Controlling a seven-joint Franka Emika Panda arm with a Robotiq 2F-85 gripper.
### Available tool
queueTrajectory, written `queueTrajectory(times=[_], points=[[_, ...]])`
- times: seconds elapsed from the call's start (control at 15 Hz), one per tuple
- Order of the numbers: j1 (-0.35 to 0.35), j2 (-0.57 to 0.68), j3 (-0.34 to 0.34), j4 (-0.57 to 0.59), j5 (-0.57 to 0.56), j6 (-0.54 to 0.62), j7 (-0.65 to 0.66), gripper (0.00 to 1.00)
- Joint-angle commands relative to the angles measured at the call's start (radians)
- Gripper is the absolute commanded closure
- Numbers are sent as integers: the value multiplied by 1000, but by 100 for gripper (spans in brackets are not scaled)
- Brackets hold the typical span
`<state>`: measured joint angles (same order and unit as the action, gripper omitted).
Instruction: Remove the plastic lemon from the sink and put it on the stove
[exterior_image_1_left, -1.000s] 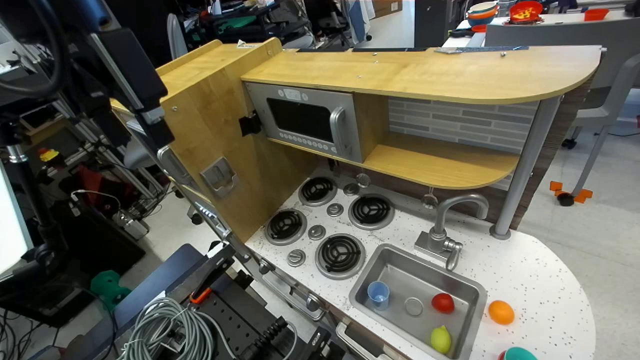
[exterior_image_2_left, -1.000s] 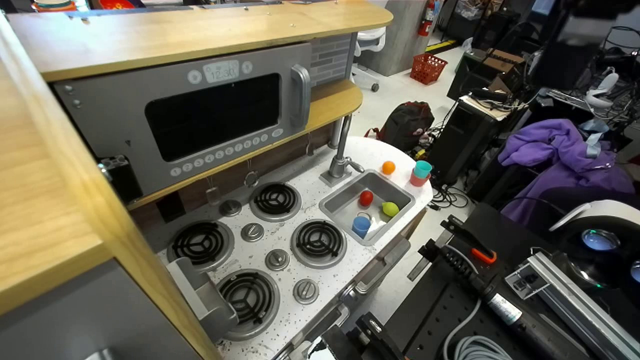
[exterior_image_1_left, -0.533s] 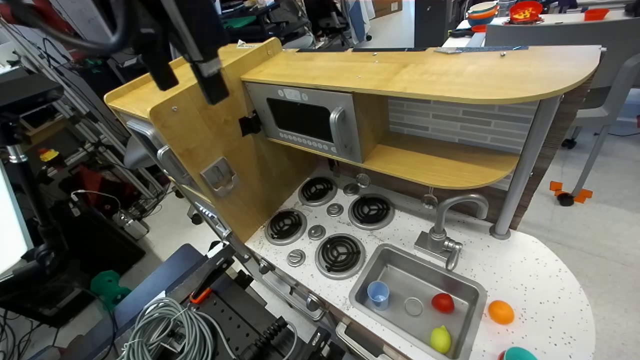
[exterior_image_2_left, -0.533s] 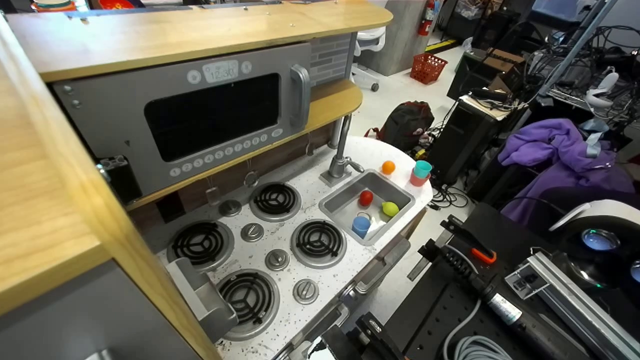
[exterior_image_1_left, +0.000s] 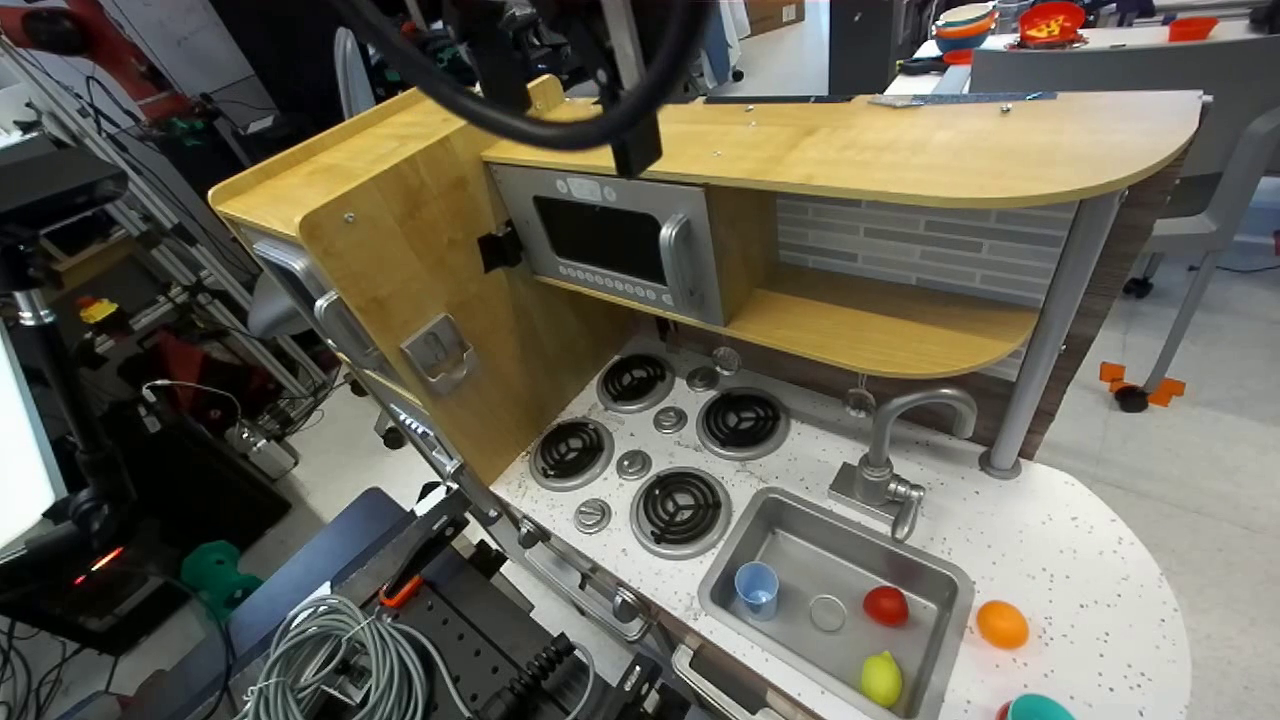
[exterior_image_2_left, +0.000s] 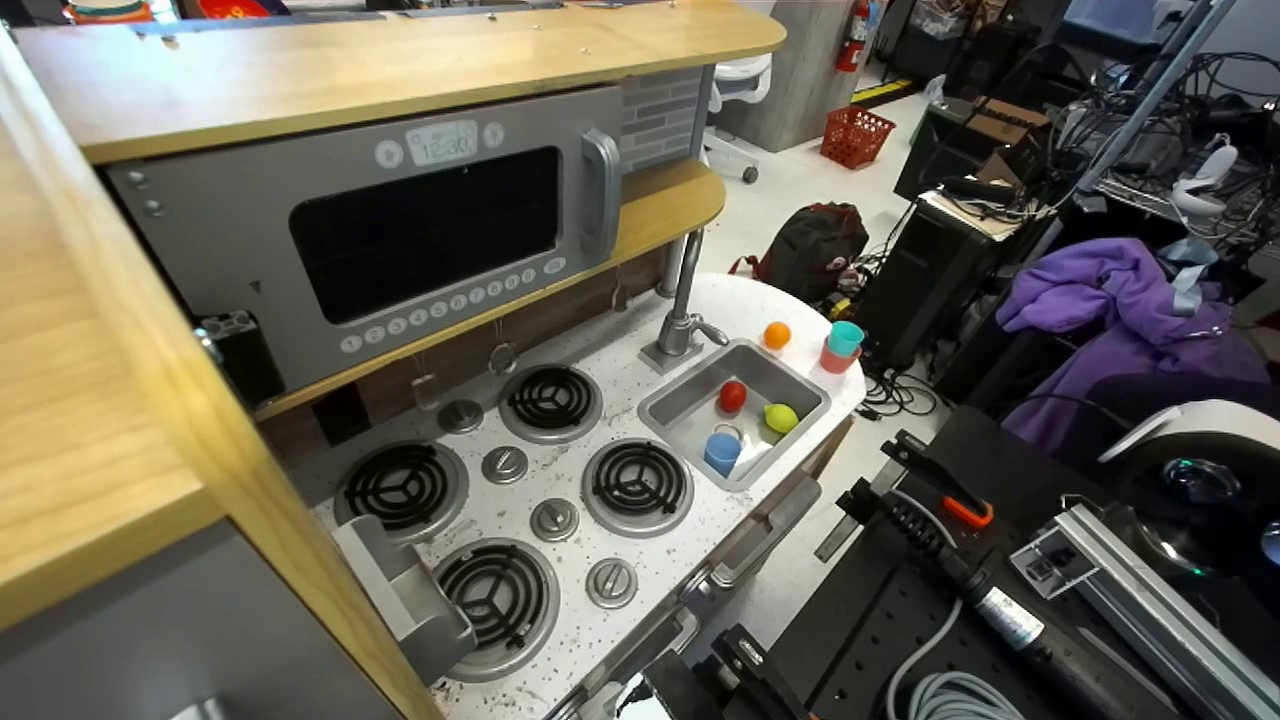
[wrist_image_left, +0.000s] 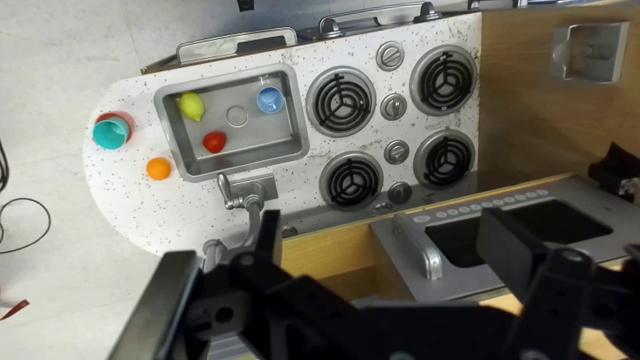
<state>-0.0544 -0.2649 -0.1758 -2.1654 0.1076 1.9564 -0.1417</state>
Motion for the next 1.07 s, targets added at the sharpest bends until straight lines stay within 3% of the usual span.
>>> queueTrajectory(times=[0.0, 0.47, 1.0], points=[[-27, 57, -15, 47, 35, 35, -22, 0], [-73, 122, -49, 71, 48, 90, -47, 0], [-137, 196, -110, 62, 46, 120, -202, 0]])
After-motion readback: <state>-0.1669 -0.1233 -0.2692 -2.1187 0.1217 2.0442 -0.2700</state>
